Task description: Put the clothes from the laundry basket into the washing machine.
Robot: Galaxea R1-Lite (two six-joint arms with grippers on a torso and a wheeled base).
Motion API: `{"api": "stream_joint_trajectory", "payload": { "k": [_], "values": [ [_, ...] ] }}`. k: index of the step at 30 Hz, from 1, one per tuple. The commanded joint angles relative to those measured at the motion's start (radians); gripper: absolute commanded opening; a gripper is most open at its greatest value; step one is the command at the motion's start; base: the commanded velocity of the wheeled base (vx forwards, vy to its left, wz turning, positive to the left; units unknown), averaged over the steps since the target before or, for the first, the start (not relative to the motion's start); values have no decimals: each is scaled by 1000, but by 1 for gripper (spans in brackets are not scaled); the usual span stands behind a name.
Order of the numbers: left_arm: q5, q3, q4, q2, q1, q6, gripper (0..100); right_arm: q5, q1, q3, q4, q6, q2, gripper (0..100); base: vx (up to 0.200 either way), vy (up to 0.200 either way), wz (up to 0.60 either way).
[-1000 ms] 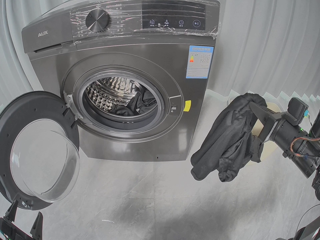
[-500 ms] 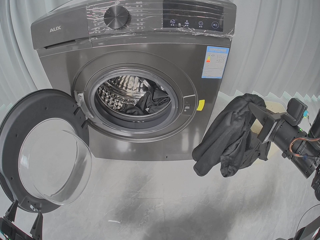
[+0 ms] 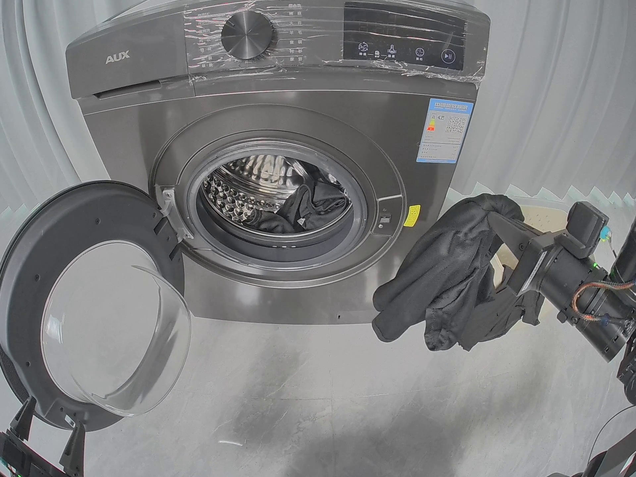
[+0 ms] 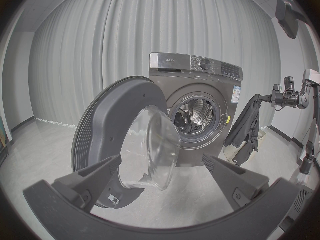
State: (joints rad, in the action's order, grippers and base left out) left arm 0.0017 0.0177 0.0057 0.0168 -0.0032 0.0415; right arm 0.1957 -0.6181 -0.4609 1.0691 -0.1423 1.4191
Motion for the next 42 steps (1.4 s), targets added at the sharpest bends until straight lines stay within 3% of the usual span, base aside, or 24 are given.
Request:
{"api": "stream_joint_trajectory", "payload": {
  "k": [1,5,16,20,26,28,34,42],
  "values": [
    [1,-15,-1,-17,0,-3,100,-1,-20,5,0,0,1,0,0,0,0],
    [0,-15,-1,-17,0,-3,100,-22,-22,5,-1,-16,3,0,0,0,0],
    [0,-15,-1,-17,0,-5,100,-24,-66,16,-6,-29,18,0,0,0,0],
    [0,-15,-1,-17,0,-5,100,-35,-106,14,-5,-56,27,0,0,200,0],
    [6,-16,-3,-17,0,-9,100,-39,-111,10,0,-59,49,0,0,167,0],
    [4,-18,-1,-17,0,-26,100,-50,-111,5,0,-57,58,0,0,0,0],
    [0,-18,-1,-17,2,-38,100,-99,-123,-16,0,-59,73,0,0,0,0],
    [-20,-18,-3,-17,3,-66,100,-79,-143,-88,2,-54,133,0,0,0,0]
  ]
}}
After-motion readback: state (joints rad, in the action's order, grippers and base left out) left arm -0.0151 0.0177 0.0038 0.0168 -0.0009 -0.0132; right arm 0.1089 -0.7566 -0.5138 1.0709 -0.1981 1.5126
